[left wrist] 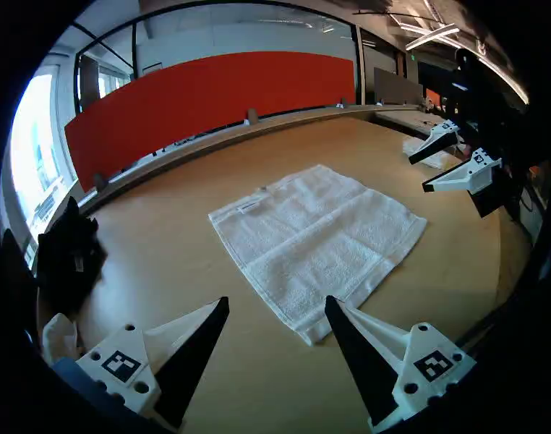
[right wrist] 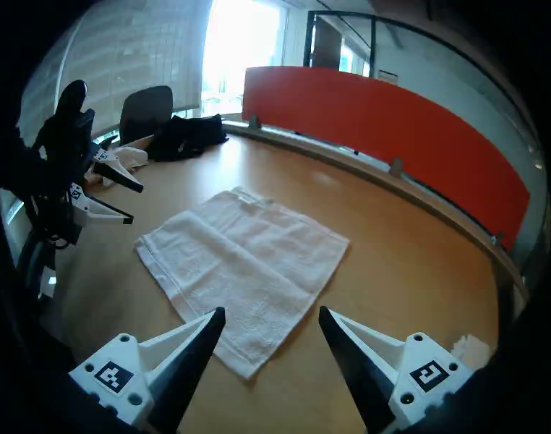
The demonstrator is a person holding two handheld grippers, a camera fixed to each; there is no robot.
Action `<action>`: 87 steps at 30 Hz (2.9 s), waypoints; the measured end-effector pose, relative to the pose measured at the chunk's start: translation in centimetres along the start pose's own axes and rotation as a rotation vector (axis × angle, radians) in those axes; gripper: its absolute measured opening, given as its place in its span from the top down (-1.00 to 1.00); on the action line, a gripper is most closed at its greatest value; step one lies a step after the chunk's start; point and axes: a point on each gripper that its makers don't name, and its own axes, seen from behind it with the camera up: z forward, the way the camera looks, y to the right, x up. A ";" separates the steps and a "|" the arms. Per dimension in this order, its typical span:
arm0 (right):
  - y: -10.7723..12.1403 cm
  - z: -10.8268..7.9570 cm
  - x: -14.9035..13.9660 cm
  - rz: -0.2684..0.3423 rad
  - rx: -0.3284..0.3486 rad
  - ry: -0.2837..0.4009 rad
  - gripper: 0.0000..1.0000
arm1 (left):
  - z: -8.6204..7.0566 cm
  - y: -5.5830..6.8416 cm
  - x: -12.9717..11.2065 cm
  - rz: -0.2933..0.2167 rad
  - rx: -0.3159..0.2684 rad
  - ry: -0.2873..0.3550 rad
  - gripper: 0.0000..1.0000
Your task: Fold towel
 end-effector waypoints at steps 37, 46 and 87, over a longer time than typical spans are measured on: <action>-2.0 1.9 -8.0 -0.008 0.088 -0.166 -0.97 | 2.8 4.0 -5.4 0.011 -0.139 -0.189 -0.97; -2.1 2.0 -8.3 0.002 0.099 -0.171 -0.90 | 2.8 4.0 -5.4 0.010 -0.149 -0.202 -0.97; -2.8 2.1 -8.0 0.000 0.116 -0.159 0.78 | 2.8 4.3 -5.3 -0.027 -0.119 -0.231 0.68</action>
